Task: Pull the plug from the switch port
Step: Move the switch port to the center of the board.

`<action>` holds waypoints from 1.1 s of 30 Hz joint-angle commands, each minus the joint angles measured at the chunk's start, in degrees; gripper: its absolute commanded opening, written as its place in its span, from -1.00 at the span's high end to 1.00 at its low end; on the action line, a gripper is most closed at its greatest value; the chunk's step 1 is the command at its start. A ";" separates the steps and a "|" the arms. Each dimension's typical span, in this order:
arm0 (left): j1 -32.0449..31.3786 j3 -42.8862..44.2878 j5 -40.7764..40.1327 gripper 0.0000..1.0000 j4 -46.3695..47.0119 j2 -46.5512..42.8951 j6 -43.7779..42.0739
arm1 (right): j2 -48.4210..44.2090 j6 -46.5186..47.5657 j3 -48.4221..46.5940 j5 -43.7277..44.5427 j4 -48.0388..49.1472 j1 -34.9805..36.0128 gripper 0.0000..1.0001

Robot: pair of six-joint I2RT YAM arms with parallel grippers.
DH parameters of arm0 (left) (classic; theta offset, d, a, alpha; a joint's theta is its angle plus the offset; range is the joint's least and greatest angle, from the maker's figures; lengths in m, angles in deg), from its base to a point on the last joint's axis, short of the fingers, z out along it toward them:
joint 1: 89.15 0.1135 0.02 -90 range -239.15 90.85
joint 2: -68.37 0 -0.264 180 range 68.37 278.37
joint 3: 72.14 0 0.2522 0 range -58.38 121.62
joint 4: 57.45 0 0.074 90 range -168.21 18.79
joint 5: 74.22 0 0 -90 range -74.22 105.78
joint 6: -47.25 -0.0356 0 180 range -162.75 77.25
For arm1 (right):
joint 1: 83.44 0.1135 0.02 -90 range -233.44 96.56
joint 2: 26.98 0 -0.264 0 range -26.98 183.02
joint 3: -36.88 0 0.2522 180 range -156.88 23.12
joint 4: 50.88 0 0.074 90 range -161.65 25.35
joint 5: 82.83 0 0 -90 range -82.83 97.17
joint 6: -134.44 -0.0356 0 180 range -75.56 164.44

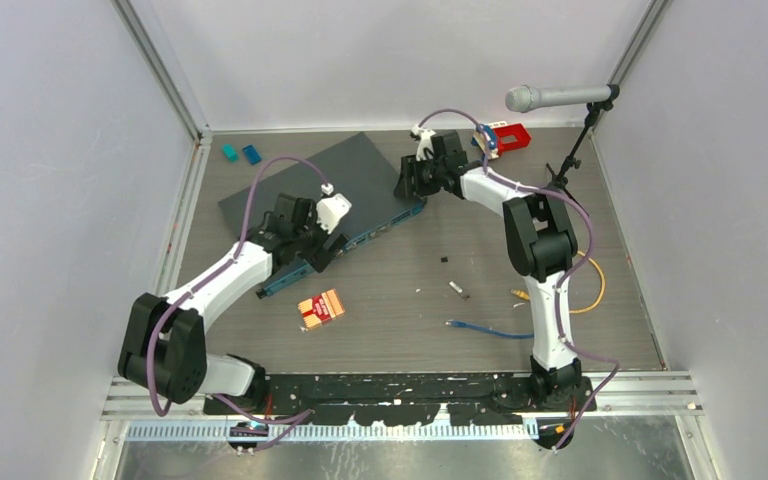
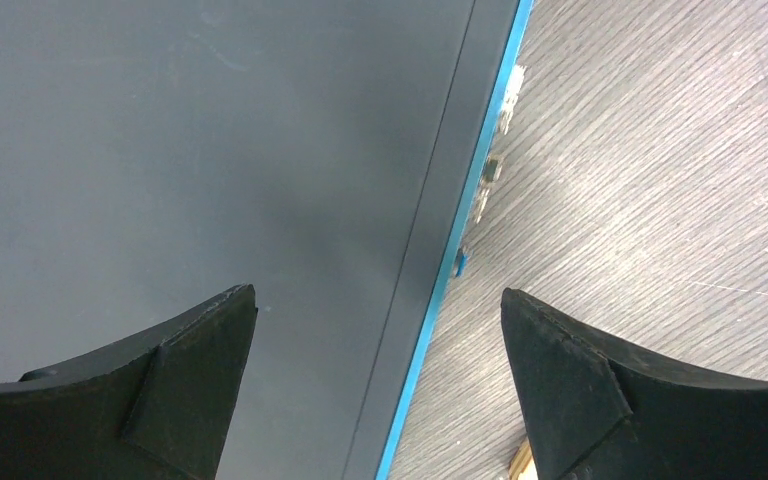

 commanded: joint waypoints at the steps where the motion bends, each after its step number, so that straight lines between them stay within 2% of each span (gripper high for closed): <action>1: 2.06 -0.22 -0.15 -0.91 1.43 -1.83 0.45 | 0.29 2.33 -2.93 -10.27 -7.00 8.37 -0.16; 5: 5.36 1.03 2.96 -0.91 1.21 -1.82 2.73 | -3.70 7.43 -2.95 -0.31 -10.29 8.66 -0.25; 9: 7.12 2.63 5.19 -0.92 -0.08 -1.73 2.99 | -11.98 11.67 3.04 8.43 -8.88 10.48 -0.30; 13: 9.00 4.03 7.92 -0.92 -1.62 -1.75 4.40 | -19.58 12.40 11.06 13.87 -5.50 14.57 -0.32; 18: 11.26 4.33 9.05 -0.90 -3.20 -3.52 5.44 | -24.78 10.63 17.67 18.16 -3.05 19.81 -0.32; 23: 11.56 1.05 13.90 -0.85 -5.70 -8.45 -0.04 | -27.86 10.04 21.30 18.15 -2.56 20.71 -0.30; 27: 11.91 -1.82 10.81 -0.87 -5.26 -10.99 -1.34 | -28.20 7.44 24.39 15.67 -0.22 21.89 -0.26; 33: 19.59 2.44 9.41 -0.87 -7.54 -6.37 2.00 | -26.04 6.66 23.91 14.74 0.02 26.05 -0.24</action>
